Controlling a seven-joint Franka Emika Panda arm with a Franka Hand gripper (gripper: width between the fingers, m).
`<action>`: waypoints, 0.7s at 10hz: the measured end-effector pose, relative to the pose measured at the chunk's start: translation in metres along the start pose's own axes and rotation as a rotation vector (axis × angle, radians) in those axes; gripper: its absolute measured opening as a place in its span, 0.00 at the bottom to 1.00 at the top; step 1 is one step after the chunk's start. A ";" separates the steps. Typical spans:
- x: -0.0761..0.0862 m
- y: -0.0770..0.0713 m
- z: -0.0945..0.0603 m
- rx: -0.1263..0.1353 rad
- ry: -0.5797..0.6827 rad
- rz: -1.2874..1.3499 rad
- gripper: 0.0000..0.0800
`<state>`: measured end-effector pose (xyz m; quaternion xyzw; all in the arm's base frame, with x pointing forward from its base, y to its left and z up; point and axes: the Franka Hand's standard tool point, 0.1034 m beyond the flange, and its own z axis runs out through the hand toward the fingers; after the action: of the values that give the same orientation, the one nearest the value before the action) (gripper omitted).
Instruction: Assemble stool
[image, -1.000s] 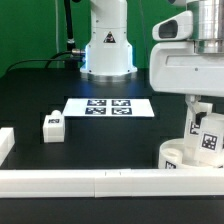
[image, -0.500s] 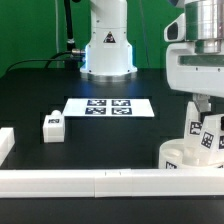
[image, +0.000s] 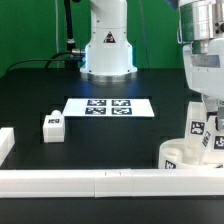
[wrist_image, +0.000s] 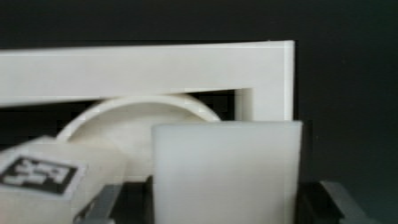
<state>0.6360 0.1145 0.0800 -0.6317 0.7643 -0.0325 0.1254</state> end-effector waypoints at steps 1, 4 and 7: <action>0.000 -0.001 0.000 0.005 -0.011 0.097 0.42; -0.003 0.001 0.000 0.000 -0.034 0.277 0.42; -0.004 0.002 0.001 -0.005 -0.053 0.380 0.42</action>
Offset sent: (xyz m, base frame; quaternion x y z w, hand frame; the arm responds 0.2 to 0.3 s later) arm -0.0008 -0.0024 0.0033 0.0021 0.0045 0.2007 0.9796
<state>0.6346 0.1187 0.0791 -0.4771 0.8662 0.0106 0.1479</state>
